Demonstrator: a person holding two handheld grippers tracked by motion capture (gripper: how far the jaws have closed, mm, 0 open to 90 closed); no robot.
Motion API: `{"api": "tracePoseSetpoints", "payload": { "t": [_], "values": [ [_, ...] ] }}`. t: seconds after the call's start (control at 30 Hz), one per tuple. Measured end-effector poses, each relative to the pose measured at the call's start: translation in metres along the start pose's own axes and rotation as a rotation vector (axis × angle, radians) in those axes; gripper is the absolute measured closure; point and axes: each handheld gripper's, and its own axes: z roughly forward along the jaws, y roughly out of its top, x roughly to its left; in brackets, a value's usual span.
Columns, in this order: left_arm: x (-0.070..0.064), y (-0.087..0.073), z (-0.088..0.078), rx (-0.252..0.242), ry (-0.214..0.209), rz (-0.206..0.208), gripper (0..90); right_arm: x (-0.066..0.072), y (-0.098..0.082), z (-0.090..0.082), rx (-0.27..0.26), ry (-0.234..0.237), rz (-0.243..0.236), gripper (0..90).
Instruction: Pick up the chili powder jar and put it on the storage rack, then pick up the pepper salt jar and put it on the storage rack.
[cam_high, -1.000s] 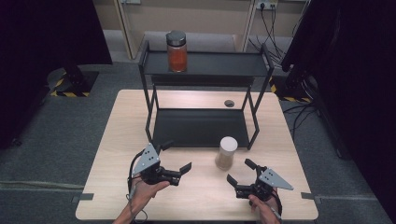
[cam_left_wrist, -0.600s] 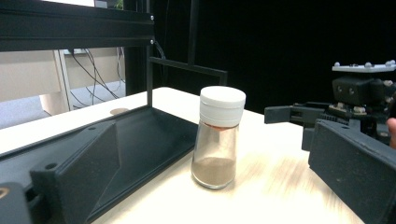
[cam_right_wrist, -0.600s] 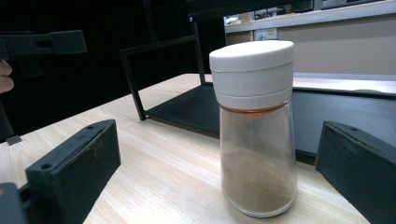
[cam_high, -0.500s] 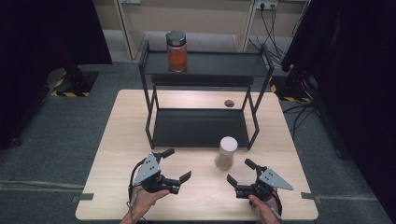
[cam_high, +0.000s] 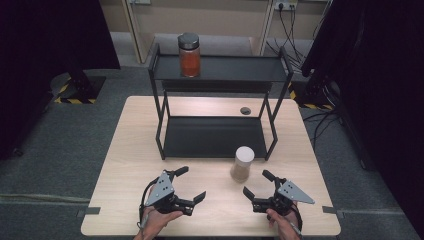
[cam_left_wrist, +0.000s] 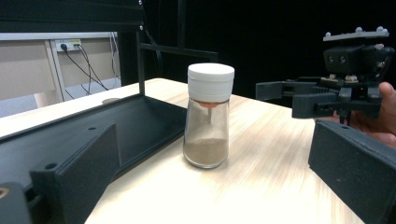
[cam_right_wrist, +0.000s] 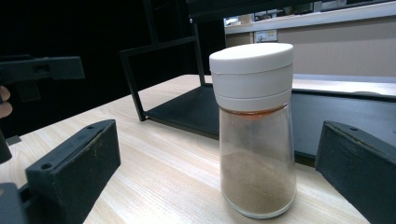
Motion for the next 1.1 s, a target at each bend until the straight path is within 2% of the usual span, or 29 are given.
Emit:
{"api": "tracePoseSetpoints", "payload": {
  "t": [0.27,0.53,1.1],
  "values": [
    [-0.001,-0.011,-0.003,-0.011,0.009,-0.005,1.7,0.0,0.0,0.0,0.0,-0.001,-0.001,0.4],
    [-0.006,-0.02,-0.007,-0.001,0.02,0.023,1.7,0.0,0.0,-0.001,-0.001,-0.002,-0.003,0.4],
    [-0.009,-0.03,-0.005,0.006,0.023,0.003,1.7,0.0,0.0,0.0,0.001,0.0,-0.005,0.4]
  ]
}}
